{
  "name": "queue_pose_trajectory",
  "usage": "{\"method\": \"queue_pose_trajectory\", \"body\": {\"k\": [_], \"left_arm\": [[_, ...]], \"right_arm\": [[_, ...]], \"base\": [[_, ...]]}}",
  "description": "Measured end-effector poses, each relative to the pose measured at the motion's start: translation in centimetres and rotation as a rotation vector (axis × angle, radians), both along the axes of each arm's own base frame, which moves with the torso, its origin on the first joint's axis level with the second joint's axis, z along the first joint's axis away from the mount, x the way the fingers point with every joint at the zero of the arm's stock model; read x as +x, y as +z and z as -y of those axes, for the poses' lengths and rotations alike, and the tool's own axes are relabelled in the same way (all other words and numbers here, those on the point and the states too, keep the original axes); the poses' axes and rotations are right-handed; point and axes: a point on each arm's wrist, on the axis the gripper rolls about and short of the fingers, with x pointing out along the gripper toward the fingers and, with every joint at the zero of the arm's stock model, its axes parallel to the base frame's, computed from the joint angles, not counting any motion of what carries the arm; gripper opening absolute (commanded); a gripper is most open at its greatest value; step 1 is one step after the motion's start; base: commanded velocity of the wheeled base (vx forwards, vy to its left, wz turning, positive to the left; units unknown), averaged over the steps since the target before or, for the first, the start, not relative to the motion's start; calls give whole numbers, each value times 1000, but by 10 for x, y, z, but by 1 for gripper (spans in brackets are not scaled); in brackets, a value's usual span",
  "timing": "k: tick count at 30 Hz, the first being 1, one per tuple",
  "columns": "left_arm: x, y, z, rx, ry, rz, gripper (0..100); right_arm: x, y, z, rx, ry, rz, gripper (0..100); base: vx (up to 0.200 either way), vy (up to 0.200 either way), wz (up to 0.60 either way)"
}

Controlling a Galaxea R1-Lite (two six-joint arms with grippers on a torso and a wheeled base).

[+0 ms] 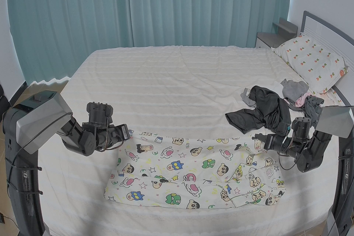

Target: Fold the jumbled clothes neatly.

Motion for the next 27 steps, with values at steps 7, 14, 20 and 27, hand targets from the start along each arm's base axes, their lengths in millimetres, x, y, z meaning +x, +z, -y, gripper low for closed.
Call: {"method": "queue_pose_trajectory", "body": {"k": [7,14,20,27], "left_arm": [[-36,-15,-6,27,-25,10,0],[-68,-28,-11,32,-65,-21,0],[-86,-35,-13,27,-92,-42,0],[-94,-43,-15,26,-94,-57,0]], "right_arm": [[-37,-11,-1,-39,46,-17,0],[-70,-26,-1,-120,100,-79,0],[-86,-38,-1,-157,123,-141,0],[-95,-48,-2,-180,146,-187,0]], "base": [[0,0,0],[0,0,0],[0,0,0],[0,0,0]]}}
